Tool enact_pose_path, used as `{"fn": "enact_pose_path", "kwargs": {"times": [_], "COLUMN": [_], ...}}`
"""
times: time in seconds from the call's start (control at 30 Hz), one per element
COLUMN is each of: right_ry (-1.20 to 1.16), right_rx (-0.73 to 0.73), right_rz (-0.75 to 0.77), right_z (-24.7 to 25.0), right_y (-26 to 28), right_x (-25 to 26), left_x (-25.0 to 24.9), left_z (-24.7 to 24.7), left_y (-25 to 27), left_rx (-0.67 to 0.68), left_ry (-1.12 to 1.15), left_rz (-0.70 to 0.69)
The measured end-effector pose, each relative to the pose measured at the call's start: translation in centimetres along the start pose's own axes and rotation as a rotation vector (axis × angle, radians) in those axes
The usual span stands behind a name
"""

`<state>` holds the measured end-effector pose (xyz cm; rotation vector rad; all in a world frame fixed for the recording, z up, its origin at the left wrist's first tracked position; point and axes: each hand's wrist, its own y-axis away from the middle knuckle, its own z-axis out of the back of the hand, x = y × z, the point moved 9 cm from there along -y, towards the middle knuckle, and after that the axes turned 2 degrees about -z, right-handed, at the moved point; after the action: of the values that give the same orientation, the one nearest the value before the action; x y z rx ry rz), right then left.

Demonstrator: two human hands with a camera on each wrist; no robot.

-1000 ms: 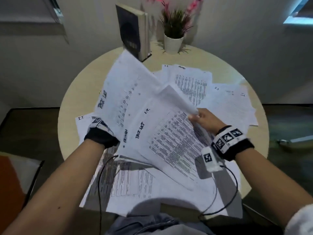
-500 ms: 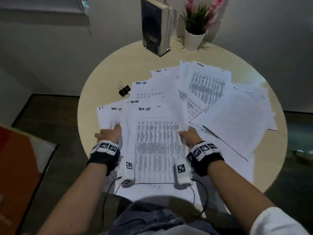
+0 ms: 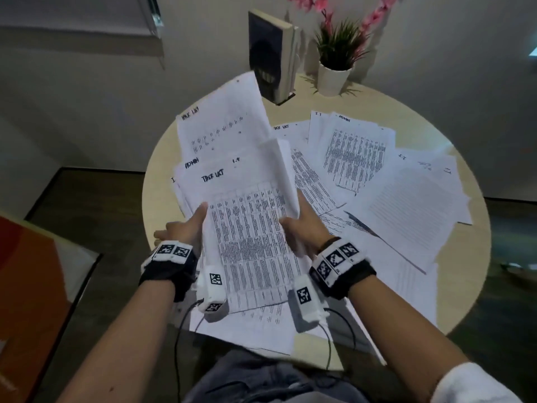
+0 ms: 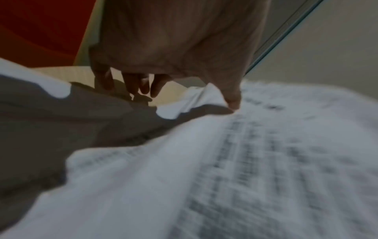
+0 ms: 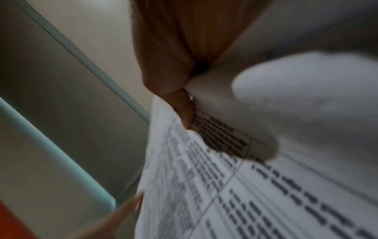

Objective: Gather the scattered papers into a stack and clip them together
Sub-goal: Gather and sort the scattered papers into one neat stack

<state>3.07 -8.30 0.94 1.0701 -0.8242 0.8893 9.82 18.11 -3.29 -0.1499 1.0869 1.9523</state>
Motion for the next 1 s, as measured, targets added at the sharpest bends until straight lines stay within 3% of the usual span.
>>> {"fn": "enact_pose_path", "kwargs": {"times": [0.07, 0.17, 0.23, 0.27, 0.33, 0.4, 0.5, 0.6, 0.73, 0.9, 1.0], "right_ry": [-0.067, -0.320, -0.414, -0.349, -0.148, -0.095, -0.080, -0.281, -0.361, -0.548, -0.483], "right_rx": [-0.004, -0.082, -0.070, -0.057, -0.158, -0.373, -0.676, -0.780, -0.715, -0.509, -0.501], "right_rz": [0.060, 0.011, -0.071, -0.108, -0.143, -0.087, 0.209, 0.442, 0.487, 0.451, 0.333], "right_z": [2.8, 6.4, 6.5, 6.0, 6.1, 8.4, 13.5, 16.9, 17.2, 13.6, 11.9], "right_y": [1.3, 2.5, 3.1, 3.2, 3.8, 4.8, 7.8, 10.9, 11.8, 10.8, 9.0], "right_x": [1.3, 0.8, -0.4, -1.2, -1.9, -0.4, 5.9, 11.0, 11.0, 6.3, 4.9], "left_x": [-1.3, -4.2, -6.7, -7.9, -10.0, -12.1, -17.1, -21.0, -21.1, -16.7, -15.5], "left_z": [-0.4, -3.0, -4.4, -5.3, -6.8, -5.8, -0.8, 3.2, 3.6, -0.4, -2.7], "left_y": [-0.4, 2.2, 4.6, 6.0, 8.2, 9.5, 13.7, 18.6, 19.7, 15.7, 13.4], "left_rx": [0.082, 0.387, 0.480, 0.492, 0.451, 0.307, 0.102, 0.125, 0.177, 0.361, 0.379], "left_ry": [0.094, 0.454, 0.486, 0.413, 0.283, 0.323, 0.486, 0.728, 0.688, 0.679, 0.583], "left_rz": [-0.116, -0.257, -0.367, -0.447, -0.586, -0.668, -0.914, -1.094, -1.150, -1.034, -0.941]}}
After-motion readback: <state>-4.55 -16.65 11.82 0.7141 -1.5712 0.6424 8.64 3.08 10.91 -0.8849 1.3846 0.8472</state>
